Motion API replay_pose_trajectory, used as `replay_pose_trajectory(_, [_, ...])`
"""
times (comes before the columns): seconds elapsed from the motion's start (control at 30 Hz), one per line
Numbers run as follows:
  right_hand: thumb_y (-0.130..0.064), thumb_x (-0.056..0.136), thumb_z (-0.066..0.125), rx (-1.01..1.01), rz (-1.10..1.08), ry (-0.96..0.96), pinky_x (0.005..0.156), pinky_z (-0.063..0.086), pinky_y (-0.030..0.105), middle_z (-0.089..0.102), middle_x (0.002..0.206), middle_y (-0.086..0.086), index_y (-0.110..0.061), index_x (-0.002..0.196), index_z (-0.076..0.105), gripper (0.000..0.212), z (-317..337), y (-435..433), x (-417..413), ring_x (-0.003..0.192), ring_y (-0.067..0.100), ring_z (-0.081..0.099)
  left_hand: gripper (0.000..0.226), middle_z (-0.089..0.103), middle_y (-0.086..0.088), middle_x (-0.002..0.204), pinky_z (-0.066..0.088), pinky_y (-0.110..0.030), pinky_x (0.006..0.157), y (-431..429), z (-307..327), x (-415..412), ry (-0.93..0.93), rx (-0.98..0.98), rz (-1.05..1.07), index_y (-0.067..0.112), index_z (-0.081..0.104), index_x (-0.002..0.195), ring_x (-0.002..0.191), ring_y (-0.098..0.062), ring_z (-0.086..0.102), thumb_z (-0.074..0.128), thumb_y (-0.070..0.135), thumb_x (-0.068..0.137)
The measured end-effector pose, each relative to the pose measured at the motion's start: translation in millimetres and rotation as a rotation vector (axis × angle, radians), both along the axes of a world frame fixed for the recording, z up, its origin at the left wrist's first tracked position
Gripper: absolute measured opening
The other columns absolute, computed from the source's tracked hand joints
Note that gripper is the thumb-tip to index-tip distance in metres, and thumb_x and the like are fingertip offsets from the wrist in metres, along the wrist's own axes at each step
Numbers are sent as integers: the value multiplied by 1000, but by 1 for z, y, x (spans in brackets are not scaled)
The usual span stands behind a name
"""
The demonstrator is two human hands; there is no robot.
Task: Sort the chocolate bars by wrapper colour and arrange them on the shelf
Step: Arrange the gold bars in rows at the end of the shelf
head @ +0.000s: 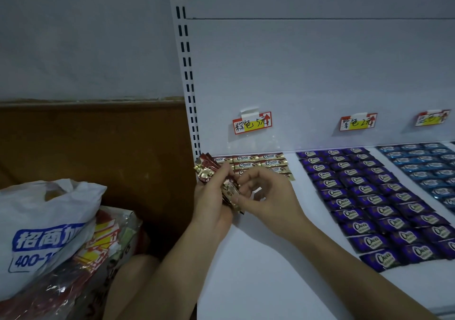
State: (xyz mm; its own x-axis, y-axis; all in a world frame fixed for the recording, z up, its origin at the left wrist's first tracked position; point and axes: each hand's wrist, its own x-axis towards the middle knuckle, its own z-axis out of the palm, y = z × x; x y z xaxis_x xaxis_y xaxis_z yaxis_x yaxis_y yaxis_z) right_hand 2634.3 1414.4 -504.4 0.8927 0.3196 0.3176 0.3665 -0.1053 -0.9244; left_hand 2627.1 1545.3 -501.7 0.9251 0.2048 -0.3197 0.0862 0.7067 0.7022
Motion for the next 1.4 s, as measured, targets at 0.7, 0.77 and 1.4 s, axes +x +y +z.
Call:
replay_pose_trajectory(0.7, [-20,87,67,-862,-95,-711,65,52,34,66,82,-2,-22,96,79,15,-10,-30,21,81,26,62,9,65,6,66,48,-31,52,67,21,-26,-278,1654,-222,19,65,78,60,-14,59,70,15,84])
replay_pose_trajectory(0.77, [-16,86,75,-860,-132,-682,65,49,31,66,86,-2,-22,100,79,16,-16,-30,17,81,25,62,15,65,15,86,45,-18,57,65,15,-35,-325,1844,-239,27,70,97,73,-7,60,73,19,85])
replay_pose_trajectory(1.4, [0,77,74,-847,-312,-584,61,51,32,67,86,1,-13,90,79,19,-33,-26,17,80,26,62,39,55,7,127,58,-30,80,49,-9,-24,-326,2102,-359,24,56,126,102,-13,61,70,29,89])
